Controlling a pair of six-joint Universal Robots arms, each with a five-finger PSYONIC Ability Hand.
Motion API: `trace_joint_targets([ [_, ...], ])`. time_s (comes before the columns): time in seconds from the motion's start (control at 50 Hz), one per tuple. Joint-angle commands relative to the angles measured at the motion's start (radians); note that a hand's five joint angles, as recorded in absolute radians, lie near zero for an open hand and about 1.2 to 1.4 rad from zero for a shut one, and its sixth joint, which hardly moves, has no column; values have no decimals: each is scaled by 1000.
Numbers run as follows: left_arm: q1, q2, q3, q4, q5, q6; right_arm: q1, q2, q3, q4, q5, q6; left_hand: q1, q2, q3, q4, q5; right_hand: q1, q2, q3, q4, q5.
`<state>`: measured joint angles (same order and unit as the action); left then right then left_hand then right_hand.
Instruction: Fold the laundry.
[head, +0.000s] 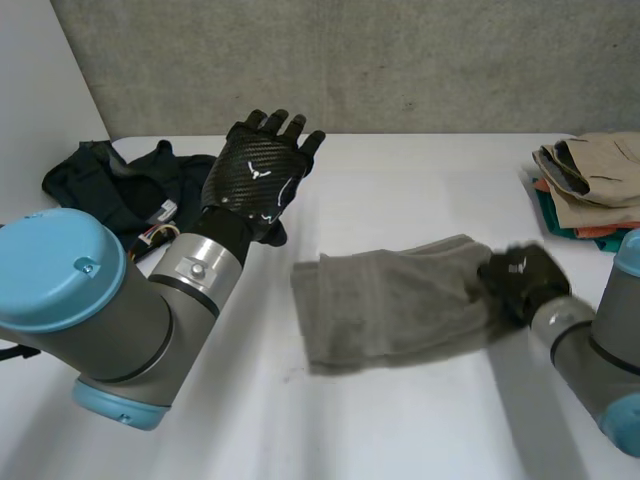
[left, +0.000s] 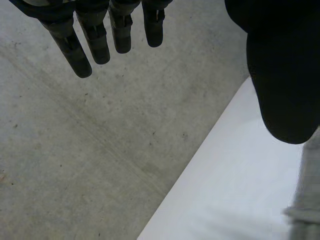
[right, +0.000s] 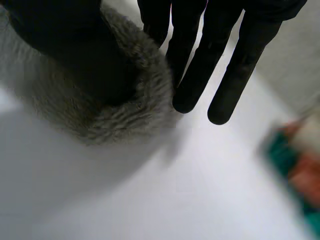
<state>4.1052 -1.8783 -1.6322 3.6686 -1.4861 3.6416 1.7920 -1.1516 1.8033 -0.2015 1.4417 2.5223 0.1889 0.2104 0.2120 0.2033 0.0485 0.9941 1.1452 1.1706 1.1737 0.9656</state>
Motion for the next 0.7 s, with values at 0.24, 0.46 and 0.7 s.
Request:
trace_joint_targets([
  [0.24,38,70,-44,-1,-80,-1,603,190,-214,-167,-113,-117,10,-12,-13,-4,-24,205,54,29,25,59],
  [0.46,23,59,20,-2,-85,-37,377,-84,-156,-113,-60,114,7,-14,-16,-7,-27,-820,-971,-996,-999,-966],
  [0.7,-128,-68,196,-234,-223,-273,257,-97,-278,146,-27,401,22,0,-1,7,-12,-820,-971,-996,-999,-966],
])
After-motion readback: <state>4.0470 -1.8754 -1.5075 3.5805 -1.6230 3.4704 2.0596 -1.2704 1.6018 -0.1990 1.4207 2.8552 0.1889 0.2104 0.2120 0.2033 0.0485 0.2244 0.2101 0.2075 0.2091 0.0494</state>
